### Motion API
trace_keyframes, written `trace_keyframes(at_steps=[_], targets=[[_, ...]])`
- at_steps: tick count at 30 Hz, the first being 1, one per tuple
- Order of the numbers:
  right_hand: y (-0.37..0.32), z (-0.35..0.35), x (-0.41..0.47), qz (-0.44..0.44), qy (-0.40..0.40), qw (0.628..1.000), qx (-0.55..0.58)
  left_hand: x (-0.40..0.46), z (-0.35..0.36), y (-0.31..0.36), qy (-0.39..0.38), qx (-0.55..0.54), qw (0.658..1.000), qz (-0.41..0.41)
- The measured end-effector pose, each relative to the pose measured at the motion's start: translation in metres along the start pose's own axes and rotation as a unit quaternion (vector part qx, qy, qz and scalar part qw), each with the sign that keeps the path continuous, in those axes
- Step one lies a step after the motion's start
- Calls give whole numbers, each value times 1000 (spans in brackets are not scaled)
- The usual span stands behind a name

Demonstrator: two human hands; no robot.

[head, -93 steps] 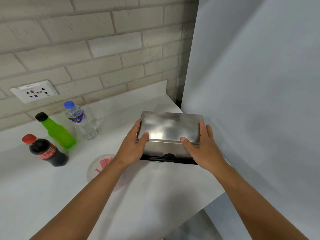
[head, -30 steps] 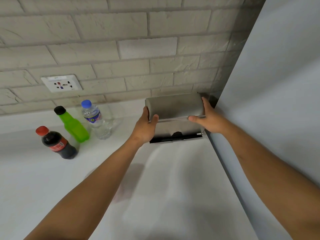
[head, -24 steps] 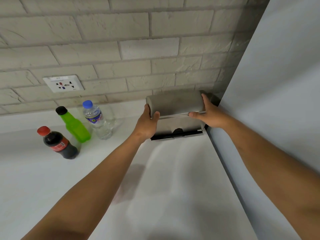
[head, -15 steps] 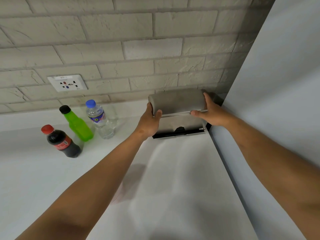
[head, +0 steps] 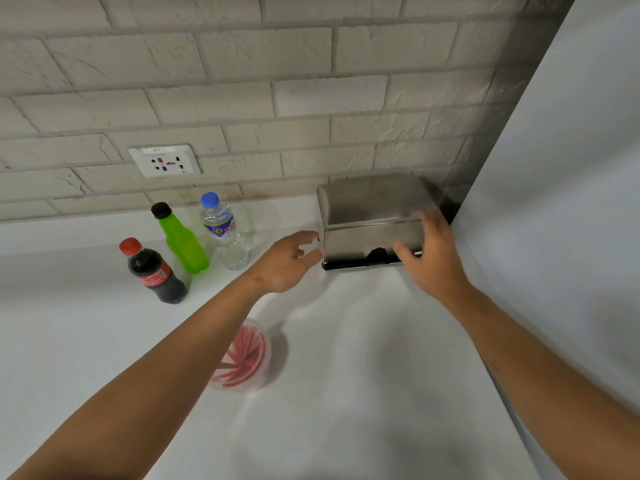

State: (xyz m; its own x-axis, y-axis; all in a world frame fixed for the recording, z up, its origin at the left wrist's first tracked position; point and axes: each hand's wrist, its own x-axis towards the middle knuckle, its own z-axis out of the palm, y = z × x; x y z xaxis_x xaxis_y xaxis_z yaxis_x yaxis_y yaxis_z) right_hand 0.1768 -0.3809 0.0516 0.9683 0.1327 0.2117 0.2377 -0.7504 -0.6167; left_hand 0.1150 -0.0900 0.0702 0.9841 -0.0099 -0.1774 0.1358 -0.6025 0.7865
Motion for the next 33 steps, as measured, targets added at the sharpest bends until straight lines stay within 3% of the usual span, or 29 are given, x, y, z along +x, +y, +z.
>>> trace_keyframes(at_steps=[7,17,21,33], targets=[[-46,30,-92,-21,-117,990,73,-74,-37,-44,-17,-22,999,29],[-114,86,-185,-67,-201,969,127,-159,-68,-124,-2,30,998,49],[-133,108,-207,-94,-207,968,107,-175,-68,-144,-6,29,996,86],[-152,133,-220,-52,-150,983,96,-175,-58,-162,-37,34,989,139]])
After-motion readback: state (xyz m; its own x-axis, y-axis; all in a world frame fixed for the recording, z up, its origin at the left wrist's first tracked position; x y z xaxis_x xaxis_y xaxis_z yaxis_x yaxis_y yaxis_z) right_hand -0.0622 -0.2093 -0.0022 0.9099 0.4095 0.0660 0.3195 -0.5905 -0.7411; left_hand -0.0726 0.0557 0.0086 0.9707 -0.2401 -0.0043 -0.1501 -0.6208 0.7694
